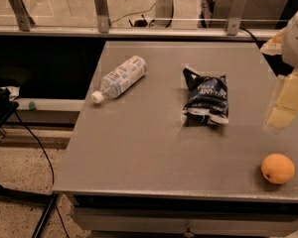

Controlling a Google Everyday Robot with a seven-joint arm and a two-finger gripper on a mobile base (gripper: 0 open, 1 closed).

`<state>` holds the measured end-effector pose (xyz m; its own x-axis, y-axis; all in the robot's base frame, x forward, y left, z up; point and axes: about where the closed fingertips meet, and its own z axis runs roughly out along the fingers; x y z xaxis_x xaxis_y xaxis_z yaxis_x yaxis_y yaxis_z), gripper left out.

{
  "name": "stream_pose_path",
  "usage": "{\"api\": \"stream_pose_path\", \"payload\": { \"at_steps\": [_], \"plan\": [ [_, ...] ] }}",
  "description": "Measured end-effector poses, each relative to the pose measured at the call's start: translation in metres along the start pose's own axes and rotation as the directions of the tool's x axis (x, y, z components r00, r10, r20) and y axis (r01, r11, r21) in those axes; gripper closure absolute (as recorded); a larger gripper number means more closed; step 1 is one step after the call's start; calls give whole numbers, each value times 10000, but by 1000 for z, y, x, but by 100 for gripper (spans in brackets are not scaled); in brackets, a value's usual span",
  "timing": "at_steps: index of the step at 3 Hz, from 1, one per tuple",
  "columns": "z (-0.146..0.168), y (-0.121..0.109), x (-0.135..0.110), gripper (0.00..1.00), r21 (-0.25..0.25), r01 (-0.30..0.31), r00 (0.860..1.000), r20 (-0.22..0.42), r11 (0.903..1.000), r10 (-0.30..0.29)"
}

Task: Move blue chip bag near blue plastic bottle

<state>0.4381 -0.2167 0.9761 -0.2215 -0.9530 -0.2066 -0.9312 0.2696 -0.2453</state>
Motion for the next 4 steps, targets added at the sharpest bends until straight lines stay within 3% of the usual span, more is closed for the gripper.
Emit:
{"api": "stream_pose_path", "payload": {
  "at_steps": [1,2,3,4],
  "plan": [
    [4,-5,-5,0,110,-21,10000,56,9999,21],
    [38,-26,-27,0,209,-206,9993,316,9996,199],
    [113,-47,-44,0,-205,-2003,9774,646,9795,2012],
    [151,-49,-49,0,-696,-3249,9401,847,9432,3301]
  ]
}}
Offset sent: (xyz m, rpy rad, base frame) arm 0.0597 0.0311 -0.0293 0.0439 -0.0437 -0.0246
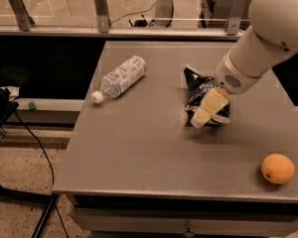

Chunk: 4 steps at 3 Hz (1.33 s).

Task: Move blue chip bag near blue plastic bottle

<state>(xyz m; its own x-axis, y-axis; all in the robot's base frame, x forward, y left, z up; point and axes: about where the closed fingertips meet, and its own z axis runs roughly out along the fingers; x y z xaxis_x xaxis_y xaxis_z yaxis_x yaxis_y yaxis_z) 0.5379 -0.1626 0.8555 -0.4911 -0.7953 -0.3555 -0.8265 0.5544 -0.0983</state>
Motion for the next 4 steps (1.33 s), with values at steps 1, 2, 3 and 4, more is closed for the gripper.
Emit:
{"api": "stream_pose_path", "payload": {
  "at_steps": [1,2,3,4],
  "plan": [
    [-1,0,-1,17,24,-85,10000,7,10000,85],
    [-1,1,-1,41,29,-38,10000,-1,10000,38],
    [-2,2,-1,64,32,-22,10000,-5,10000,22],
    [-12,2,-13,87,123,408,9990,162,9991,-410]
  ]
}}
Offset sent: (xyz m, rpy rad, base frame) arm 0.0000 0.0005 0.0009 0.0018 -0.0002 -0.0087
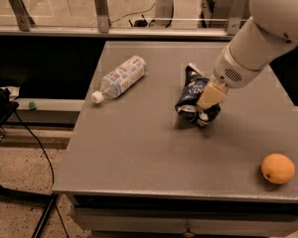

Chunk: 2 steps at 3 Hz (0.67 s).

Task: Move blue chip bag near blue plastic bottle

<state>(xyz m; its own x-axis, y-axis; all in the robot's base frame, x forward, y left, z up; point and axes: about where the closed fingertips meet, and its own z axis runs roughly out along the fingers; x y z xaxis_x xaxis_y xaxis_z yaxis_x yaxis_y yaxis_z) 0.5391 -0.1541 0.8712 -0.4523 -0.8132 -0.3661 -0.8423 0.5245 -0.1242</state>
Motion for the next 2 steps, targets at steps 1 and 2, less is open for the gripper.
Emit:
{"api": "stream_pose_path", "payload": {
  "at_steps": [1,2],
  "plan": [
    [-29,-6,-35,100,455,811,9954,478,9957,-833],
    [-47,-5,-79,100,868,1536,9844,728,9843,-1600]
  ]
}}
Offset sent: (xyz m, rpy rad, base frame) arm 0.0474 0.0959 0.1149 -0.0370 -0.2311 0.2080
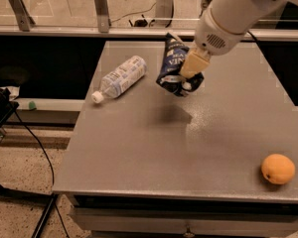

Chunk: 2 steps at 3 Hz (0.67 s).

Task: Move blue chip bag near blue plastic bottle

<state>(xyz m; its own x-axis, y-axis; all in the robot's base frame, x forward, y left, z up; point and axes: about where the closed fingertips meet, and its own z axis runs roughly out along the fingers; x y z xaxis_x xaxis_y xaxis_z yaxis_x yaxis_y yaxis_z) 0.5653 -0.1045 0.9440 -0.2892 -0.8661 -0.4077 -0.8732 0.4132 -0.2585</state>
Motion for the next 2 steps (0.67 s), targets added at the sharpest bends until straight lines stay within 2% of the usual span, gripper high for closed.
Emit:
{"api": "stream_pose_path", "payload": {
  "at_steps": [1,2],
  "plan": [
    [26,-8,-34,100,32,154,9998,-120,9999,-153],
    [45,-20,-41,100,279,-392,9986,-355,9988,402]
  ]
}}
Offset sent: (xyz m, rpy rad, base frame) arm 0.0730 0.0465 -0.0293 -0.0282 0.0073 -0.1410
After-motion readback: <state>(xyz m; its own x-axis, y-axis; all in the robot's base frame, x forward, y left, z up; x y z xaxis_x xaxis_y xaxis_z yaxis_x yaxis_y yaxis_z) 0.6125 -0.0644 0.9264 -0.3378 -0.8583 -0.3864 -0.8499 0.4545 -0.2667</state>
